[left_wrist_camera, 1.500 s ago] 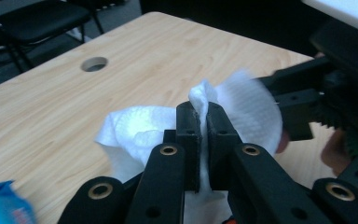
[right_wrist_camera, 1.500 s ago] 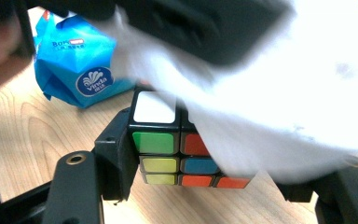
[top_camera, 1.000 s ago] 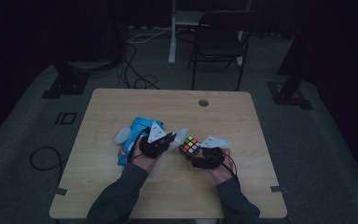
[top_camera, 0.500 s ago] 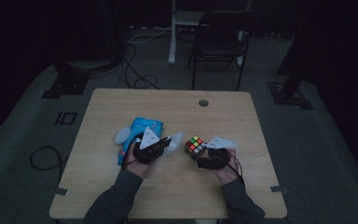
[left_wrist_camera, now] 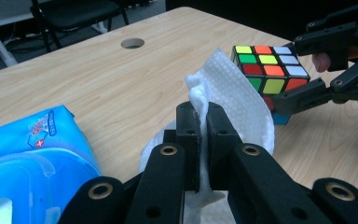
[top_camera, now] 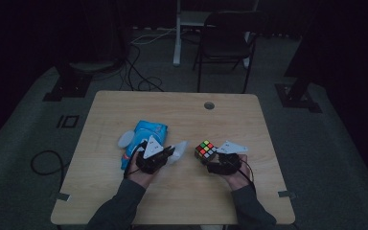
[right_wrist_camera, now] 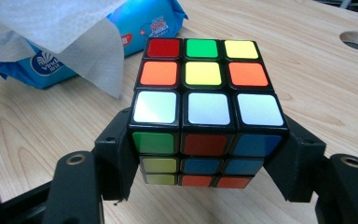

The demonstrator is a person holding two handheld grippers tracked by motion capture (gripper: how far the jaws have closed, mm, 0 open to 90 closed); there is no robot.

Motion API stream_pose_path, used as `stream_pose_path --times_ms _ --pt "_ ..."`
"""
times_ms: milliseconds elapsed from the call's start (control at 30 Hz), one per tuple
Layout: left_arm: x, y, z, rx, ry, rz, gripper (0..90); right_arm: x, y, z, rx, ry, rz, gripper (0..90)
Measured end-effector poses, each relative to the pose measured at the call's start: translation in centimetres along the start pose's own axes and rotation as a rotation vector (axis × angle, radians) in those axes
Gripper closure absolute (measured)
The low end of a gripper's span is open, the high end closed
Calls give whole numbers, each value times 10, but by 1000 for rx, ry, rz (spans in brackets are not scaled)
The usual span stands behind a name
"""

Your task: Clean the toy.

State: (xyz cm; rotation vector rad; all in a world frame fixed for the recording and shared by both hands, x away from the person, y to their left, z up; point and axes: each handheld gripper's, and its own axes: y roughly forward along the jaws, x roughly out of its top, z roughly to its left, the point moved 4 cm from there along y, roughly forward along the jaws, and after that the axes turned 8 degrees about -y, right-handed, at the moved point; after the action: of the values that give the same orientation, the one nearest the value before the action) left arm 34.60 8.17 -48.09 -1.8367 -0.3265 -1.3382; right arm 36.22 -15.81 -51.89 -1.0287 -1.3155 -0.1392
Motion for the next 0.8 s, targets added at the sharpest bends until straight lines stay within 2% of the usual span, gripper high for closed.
stream_pose_path --times_ms 333,800 --pt "-10 5 -5 -4 1 18 869 -12 -4 -5 -16 14 18 347" --pt "-33 26 -18 -15 16 80 868 -28 -7 -10 -44 29 43 347"
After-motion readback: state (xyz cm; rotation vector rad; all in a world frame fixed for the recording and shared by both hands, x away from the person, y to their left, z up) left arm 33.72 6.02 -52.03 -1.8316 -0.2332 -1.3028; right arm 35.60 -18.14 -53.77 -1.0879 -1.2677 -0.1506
